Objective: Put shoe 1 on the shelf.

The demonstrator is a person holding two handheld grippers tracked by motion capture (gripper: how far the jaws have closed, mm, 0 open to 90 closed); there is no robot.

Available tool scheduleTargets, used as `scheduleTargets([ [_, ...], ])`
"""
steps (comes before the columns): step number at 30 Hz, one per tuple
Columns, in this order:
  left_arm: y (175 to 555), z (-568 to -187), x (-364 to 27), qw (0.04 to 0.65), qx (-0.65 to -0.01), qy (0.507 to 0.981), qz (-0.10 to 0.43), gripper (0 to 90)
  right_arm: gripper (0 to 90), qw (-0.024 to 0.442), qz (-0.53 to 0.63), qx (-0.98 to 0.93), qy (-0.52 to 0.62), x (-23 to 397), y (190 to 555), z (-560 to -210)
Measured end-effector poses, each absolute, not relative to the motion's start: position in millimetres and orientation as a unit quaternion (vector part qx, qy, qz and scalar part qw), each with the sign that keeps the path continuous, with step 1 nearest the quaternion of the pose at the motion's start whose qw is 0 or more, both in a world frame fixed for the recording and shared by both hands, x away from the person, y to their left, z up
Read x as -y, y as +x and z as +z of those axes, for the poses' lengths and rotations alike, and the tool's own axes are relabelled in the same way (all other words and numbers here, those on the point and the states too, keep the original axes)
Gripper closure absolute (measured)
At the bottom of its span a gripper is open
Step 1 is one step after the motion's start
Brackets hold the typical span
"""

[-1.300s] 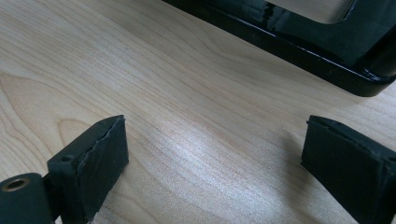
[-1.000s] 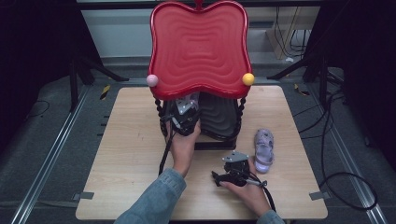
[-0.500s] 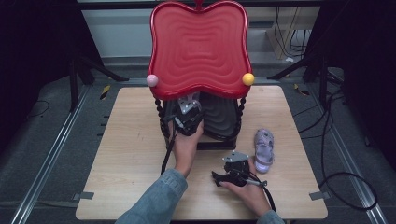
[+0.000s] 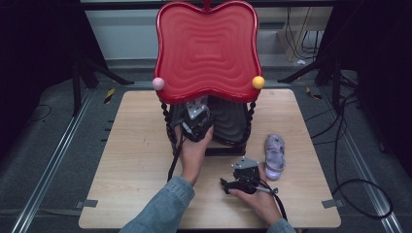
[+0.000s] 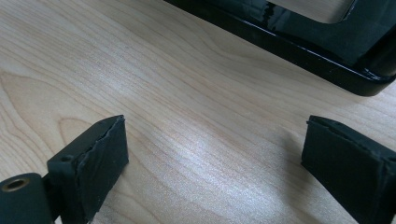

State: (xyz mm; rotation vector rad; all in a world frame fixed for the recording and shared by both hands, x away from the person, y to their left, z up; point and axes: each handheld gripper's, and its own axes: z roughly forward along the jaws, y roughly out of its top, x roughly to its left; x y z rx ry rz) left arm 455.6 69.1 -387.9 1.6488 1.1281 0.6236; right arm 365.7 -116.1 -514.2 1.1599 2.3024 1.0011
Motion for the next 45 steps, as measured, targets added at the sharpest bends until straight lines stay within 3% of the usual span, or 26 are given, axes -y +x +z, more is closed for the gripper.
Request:
scheduleTargets([
  [22,404.5,-357.3,-85.5,0.507,-0.403,0.706,0.287,38.5,7.3,0.185,0.356,-0.817,0.414,115.9,365.6,-514.3],
  [34,375.0,-367.9,-101.5,0.507,-0.380,0.732,0.249,30.5,7.2,0.187,0.357,-0.817,0.412,116.1,365.7,-514.5],
  [45,355.2,-391.5,-125.8,0.465,-0.373,0.768,0.235,18.1,7.1,0.187,0.356,-0.817,0.414,116.0,365.8,-514.4],
])
